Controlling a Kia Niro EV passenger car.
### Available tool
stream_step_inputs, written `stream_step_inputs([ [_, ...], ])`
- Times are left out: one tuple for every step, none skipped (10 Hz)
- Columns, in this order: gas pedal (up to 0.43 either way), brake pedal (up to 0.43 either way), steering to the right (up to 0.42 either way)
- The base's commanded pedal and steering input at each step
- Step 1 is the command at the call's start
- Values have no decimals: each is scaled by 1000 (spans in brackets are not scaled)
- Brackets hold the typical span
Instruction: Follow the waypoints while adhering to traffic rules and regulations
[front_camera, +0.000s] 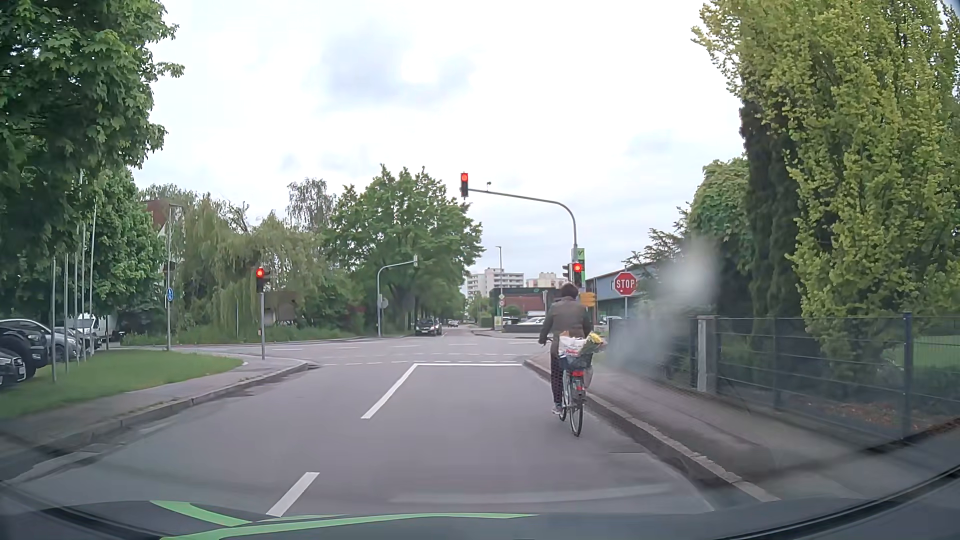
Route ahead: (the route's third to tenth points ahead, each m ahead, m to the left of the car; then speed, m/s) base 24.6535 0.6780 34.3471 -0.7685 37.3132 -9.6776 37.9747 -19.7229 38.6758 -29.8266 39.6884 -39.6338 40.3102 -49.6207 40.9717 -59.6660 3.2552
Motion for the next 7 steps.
stream_step_inputs([
  [0,73,-7],
  [0,73,-7],
  [0,79,-7],
  [0,79,-7],
  [0,79,-6],
  [0,79,-6],
  [0,79,-6],
])
